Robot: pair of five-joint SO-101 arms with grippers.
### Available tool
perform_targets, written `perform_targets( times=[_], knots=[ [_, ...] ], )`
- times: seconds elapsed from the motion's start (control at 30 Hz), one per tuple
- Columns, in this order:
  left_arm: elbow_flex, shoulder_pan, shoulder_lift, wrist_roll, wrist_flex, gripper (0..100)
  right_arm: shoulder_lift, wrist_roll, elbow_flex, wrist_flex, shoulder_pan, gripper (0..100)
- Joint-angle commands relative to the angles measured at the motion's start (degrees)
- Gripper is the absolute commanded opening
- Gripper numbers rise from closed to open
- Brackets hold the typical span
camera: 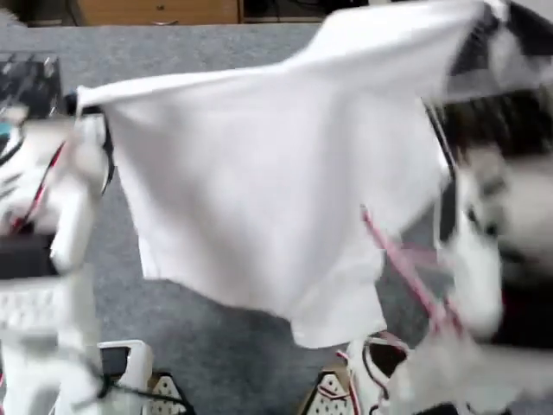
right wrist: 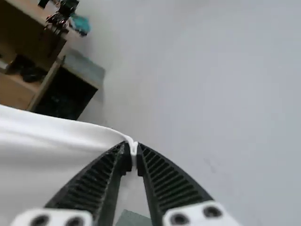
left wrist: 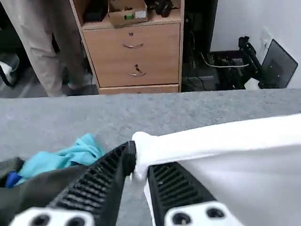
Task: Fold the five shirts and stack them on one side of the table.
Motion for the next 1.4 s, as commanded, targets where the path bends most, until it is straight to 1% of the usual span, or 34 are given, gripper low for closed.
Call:
perform_targets(
  times=[0.0, 0.07, 0.17, 0.37, 0.43, 0.63, 0.7, 0.8, 0.87, 0.93, 0.97, 1.07, 1.17, 1.27, 1.37],
  knots=[
    [6.68, 0.62, 6.29, 1.85, -19.78, 2, -0.04, 0.62, 20.09, -20.31, -3.47, 0.2],
    [9.05, 1.41, 12.0, 1.67, -26.73, 2, 0.66, 0.62, 29.23, -30.68, -5.41, 0.2],
    [7.21, 0.7, 20.7, 1.58, -32.09, 2, 3.91, 0.53, 36.44, -40.62, -6.99, 0.2],
    [-6.15, -0.09, 34.33, 1.76, -32.18, 2, 14.11, 0.18, 34.33, -40.53, -6.9, 0.2],
    [-9.23, 0.26, 36.44, 1.67, -28.84, 2, 15.25, 0.18, 33.89, -37.1, -6.9, 0.2],
    [-12.04, 0.97, 36.53, 1.41, -12.92, 2, 15.25, 0.44, 31.52, -23.47, -6.81, 0.2],
    [-12.13, 0.09, 36.53, 1.41, -11.6, 2, 15.34, 0.18, 30.37, -21.27, -5.41, 0.2],
    [-13.1, -0.44, 36.62, 1.58, -11.69, 2, 15.34, 0.0, 28.44, -25.23, -1.45, 0.2],
    [-14.86, -0.7, 36.62, 1.67, -11.34, 2, 14.55, -1.41, 25.27, -26.11, 1.45, 0.2],
    [-17.32, -0.88, 36.0, 1.49, -10.46, 2, 12.09, -3.08, 20.62, -23.47, 4.09, 0.2],
    [-18.73, -1.14, 34.77, 1.49, -8.79, 2, 10.33, -3.43, 18.15, -21.63, 5.14, 0.2],
    [-23.82, -1.49, 28.62, 1.49, -0.09, 2, 4.09, -3.08, 11.3, -14.95, 6.29, 0.2],
    [-28.57, 0.09, 20.79, 0.88, 10.99, 2, -1.8, -2.99, 7.08, -8.62, 6.02, 0.2],
    [-33.76, 1.58, 12.09, -4.66, 21.19, 2, -6.99, -2.99, 4.26, -3.96, 6.02, 0.2],
    [-36.04, 2.29, 4.53, -7.12, 26.81, 2, -11.56, -3.43, 2.42, -0.88, 6.37, 0.2]
  ],
)
